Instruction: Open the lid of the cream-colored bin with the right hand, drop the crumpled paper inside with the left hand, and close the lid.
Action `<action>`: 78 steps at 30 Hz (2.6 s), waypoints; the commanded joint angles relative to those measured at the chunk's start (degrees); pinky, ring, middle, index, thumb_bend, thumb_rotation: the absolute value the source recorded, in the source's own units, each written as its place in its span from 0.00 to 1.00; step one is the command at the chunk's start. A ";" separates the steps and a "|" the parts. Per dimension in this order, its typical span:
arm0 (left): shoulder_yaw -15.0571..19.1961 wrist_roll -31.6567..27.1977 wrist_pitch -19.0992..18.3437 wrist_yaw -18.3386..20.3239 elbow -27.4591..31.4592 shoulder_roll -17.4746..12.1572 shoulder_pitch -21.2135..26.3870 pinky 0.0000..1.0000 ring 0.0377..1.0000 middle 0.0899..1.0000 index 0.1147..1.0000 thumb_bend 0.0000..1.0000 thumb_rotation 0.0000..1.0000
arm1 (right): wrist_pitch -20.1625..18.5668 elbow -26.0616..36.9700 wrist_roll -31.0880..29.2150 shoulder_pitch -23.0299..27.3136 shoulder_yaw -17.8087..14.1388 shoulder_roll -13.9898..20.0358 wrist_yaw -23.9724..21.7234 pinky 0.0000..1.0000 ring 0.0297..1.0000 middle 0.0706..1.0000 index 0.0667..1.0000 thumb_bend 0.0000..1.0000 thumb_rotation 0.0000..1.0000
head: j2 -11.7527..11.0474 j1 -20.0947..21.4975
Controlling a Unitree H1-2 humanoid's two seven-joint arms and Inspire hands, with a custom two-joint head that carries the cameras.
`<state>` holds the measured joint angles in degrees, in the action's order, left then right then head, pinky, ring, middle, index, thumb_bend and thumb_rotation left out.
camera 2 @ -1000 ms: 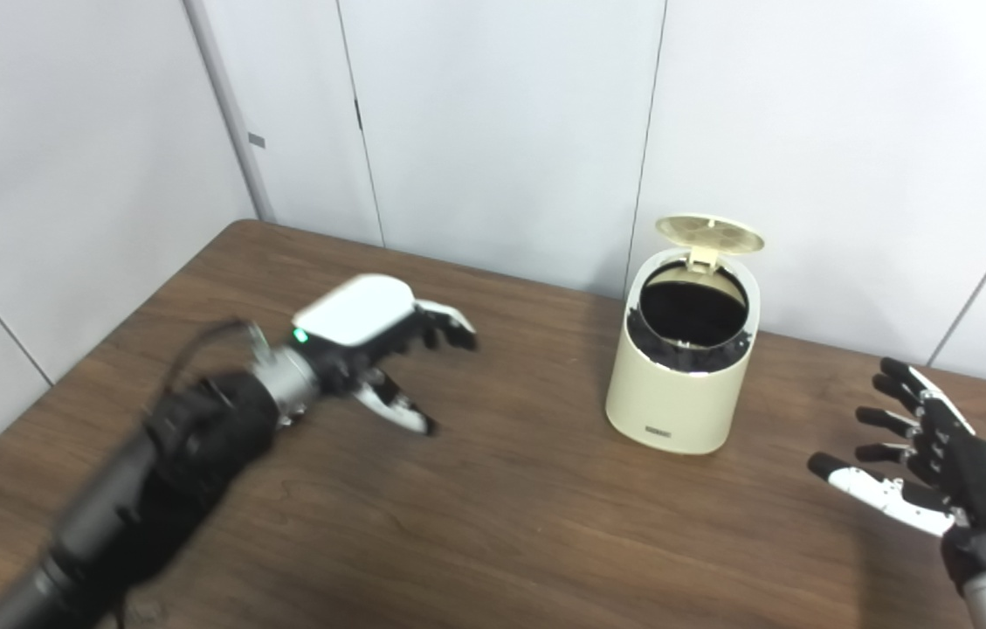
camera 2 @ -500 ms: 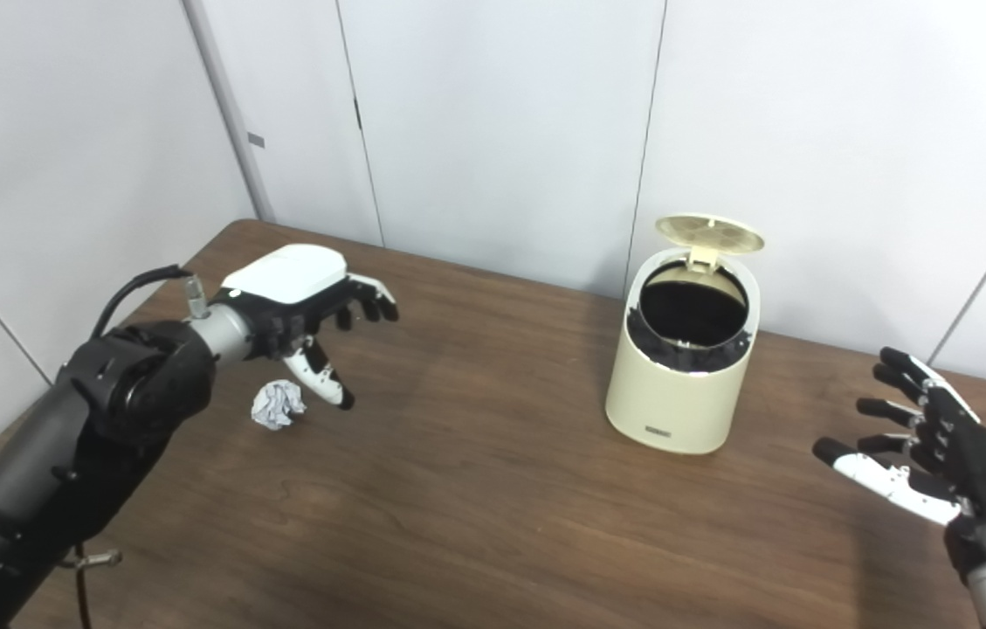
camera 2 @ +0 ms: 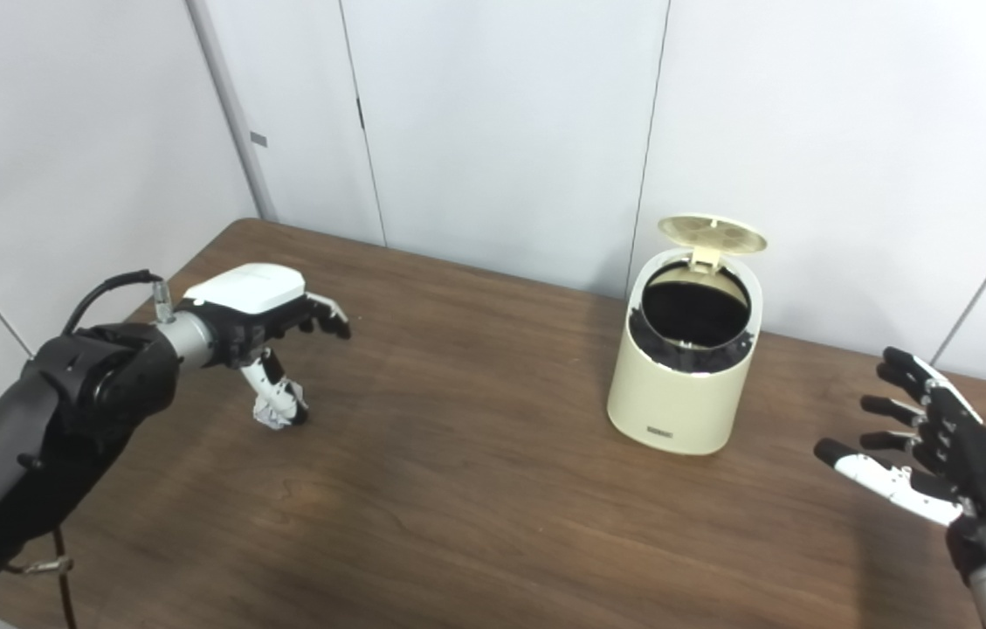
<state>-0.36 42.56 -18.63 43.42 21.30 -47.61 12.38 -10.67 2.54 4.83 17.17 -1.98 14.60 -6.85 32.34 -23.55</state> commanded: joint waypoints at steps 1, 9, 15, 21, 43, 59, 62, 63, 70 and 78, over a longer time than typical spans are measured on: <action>0.57 0.59 -0.14 -0.75 -0.50 -2.47 1.00 0.69 0.80 0.80 0.78 0.93 0.08 | 2.06 1.90 -0.52 2.22 -0.47 0.95 -0.03 0.58 0.76 0.86 0.86 0.67 0.23 | 0.12 0.02; 0.79 0.48 -0.52 -2.23 -3.81 -2.86 -1.12 0.52 0.63 0.67 0.80 0.90 0.04 | 2.11 1.84 -0.55 2.25 -0.59 1.12 -0.07 0.56 0.75 0.85 0.85 0.69 0.25 | 0.23 -0.03; 1.10 0.46 1.29 -5.42 -6.37 -2.81 -2.86 0.56 0.67 0.71 0.78 0.89 0.01 | 1.77 2.04 -0.43 2.24 -0.60 1.09 -0.01 0.57 0.75 0.85 0.85 0.69 0.26 | 0.58 0.16; 1.14 0.23 0.46 -6.17 -7.96 -1.80 -3.44 0.64 0.73 0.75 0.78 0.86 0.00 | 2.17 1.51 -0.22 2.42 -0.56 1.34 0.00 0.56 0.74 0.85 0.84 0.71 0.28 | 0.75 0.30; 1.27 -8.58 3.35 -13.25 -11.96 0.59 -4.93 0.56 0.66 0.73 0.77 0.80 0.00 | 1.09 2.19 -0.17 2.41 -0.44 1.81 -0.33 0.57 0.74 0.85 0.84 0.72 0.29 | 1.25 0.72; 1.16 -9.65 8.27 -20.53 -15.63 2.27 -5.02 0.37 0.38 0.37 0.45 0.52 0.00 | -0.72 3.56 0.43 2.60 -0.62 2.18 -0.21 0.55 0.73 0.84 0.84 0.71 0.27 | 1.65 1.03; 0.97 -9.47 8.81 -21.29 -16.14 2.30 -4.88 0.39 0.38 0.39 0.45 0.51 0.00 | -1.50 4.02 0.59 2.62 -0.64 2.37 -0.28 0.54 0.73 0.84 0.84 0.72 0.29 | 1.72 1.01; 0.99 -9.51 9.07 -21.52 -16.36 2.36 -4.83 0.39 0.38 0.40 0.46 0.50 0.00 | -1.61 4.11 0.60 2.62 -0.64 2.41 -0.29 0.54 0.73 0.84 0.84 0.72 0.28 | 1.72 1.01; 0.77 -9.61 9.51 -22.21 -16.63 2.43 -4.78 0.38 0.37 0.41 0.47 0.50 0.00 | -1.06 3.68 0.39 2.69 -0.52 2.45 -0.09 0.54 0.74 0.84 0.83 0.71 0.27 | 1.82 1.14; -0.22 -8.53 8.70 -20.57 -14.53 1.62 -3.95 0.42 0.38 0.42 0.47 0.50 0.00 | -1.10 3.48 1.14 2.65 0.09 2.42 -0.04 0.55 0.74 0.85 0.84 0.72 0.29 | 1.68 1.73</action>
<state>-0.59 33.24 -10.15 22.95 4.81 -43.83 6.74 -13.13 4.30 5.73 17.41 -1.84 16.26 -7.01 34.01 -21.80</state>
